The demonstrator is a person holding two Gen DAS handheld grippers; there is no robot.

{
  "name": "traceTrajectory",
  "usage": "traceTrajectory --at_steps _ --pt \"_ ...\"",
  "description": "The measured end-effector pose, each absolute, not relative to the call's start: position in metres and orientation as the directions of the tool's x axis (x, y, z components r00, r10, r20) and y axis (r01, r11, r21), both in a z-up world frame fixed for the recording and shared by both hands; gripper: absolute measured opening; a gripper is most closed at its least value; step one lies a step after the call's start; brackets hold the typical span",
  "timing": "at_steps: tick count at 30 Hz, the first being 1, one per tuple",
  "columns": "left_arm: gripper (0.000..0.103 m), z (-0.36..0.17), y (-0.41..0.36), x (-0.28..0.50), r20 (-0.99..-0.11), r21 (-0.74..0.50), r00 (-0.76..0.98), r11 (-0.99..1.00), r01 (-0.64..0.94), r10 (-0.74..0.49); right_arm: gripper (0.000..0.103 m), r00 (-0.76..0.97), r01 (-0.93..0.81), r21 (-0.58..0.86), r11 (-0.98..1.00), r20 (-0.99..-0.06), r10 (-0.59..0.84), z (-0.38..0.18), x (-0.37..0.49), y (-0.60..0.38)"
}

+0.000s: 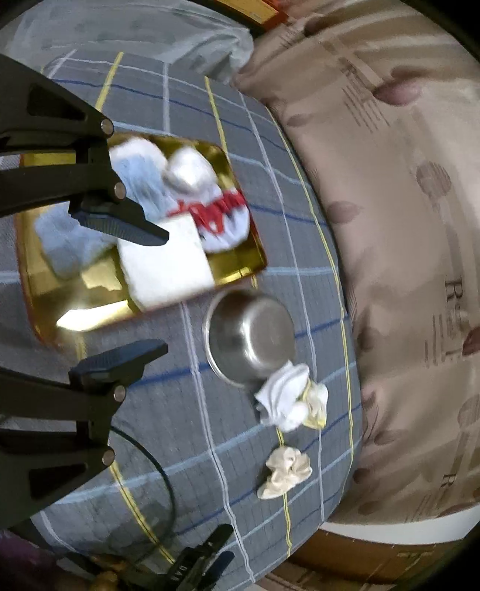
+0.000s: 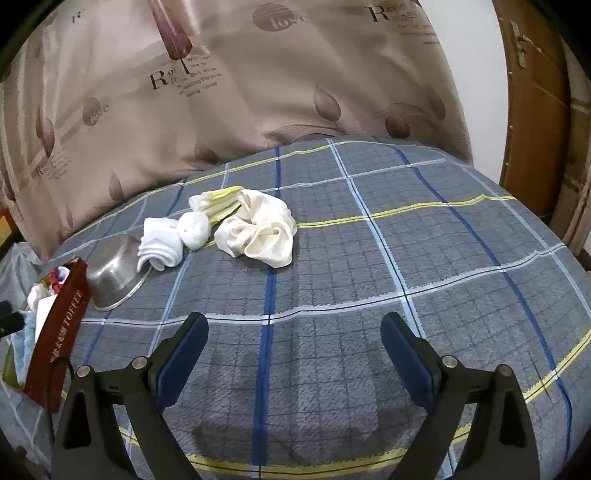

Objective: Organize soft objects
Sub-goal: 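Withdraw both grippers from the tin toward the remaining white socks, then grasp the white sock beside the steel bowl with the left gripper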

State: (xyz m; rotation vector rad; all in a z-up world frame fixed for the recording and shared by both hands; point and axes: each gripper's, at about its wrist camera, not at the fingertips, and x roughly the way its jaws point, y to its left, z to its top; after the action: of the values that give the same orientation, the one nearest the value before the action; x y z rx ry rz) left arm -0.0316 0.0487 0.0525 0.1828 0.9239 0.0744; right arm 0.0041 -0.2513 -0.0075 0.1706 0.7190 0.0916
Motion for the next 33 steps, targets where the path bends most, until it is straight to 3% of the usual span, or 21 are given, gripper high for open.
traceTrajectory --at_steps 4,22,26,33 --pt "0.054 0.05 0.032 -0.015 -0.8 0.167 0.591 0.985 0.048 0.107 0.094 0.751 -0.039 0.198 0.979 -0.641 0.159 -0.007 0.004 -0.252" --pt "0.054 0.05 -0.015 0.12 -0.879 -0.17 0.426 0.975 0.14 -0.214 0.097 0.752 -0.126 0.238 0.963 -0.61 0.249 -0.004 0.0 -0.249" --pt "0.054 0.035 -0.022 0.149 -0.891 -0.298 0.324 0.948 0.114 -0.319 0.097 0.748 -0.144 0.247 0.958 -0.607 0.269 -0.004 0.0 -0.248" --pt "0.054 0.022 -0.017 0.166 -0.884 -0.38 0.291 0.925 0.006 -0.365 0.098 0.739 -0.17 0.258 0.951 -0.605 0.296 -0.004 0.0 -0.246"
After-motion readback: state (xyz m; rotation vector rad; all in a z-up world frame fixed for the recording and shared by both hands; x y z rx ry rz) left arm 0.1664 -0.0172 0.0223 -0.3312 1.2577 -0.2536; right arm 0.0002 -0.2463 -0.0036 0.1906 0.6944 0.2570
